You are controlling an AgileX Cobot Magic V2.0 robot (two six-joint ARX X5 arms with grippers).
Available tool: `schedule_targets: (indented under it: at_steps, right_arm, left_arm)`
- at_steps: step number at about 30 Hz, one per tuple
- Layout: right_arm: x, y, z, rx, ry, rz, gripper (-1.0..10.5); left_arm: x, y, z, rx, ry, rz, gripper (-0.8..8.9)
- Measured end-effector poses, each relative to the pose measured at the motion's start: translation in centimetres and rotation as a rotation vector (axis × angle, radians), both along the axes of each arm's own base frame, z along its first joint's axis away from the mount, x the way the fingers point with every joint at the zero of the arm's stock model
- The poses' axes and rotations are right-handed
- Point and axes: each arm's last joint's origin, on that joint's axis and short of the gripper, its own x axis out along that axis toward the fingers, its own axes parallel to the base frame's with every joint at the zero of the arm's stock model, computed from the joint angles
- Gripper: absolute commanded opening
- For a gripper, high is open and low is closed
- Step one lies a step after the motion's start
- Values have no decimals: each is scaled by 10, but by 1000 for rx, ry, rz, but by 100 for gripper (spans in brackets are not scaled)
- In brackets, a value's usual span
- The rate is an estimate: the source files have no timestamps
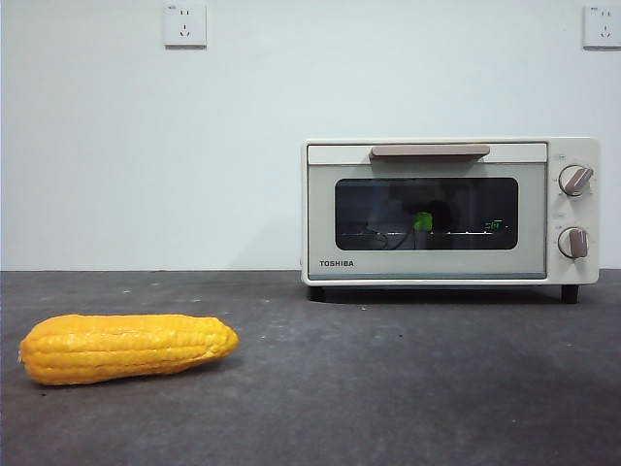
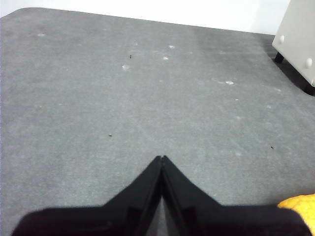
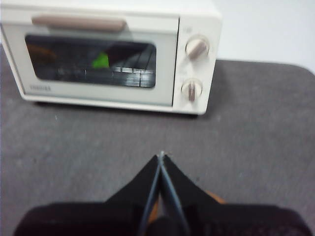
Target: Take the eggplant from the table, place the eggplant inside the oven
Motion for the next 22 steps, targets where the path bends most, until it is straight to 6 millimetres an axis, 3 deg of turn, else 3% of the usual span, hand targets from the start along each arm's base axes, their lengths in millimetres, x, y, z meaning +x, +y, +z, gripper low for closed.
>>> schedule_targets:
  at_steps: [8, 22]
  right_arm:
    - [5, 0, -34, 0, 21, 0, 1]
    - [9, 0, -43, 0, -3, 0, 1]
  left_arm:
    - [0, 0, 0, 0, 0, 0, -4]
    - [0, 0, -1, 0, 8, 0, -4]
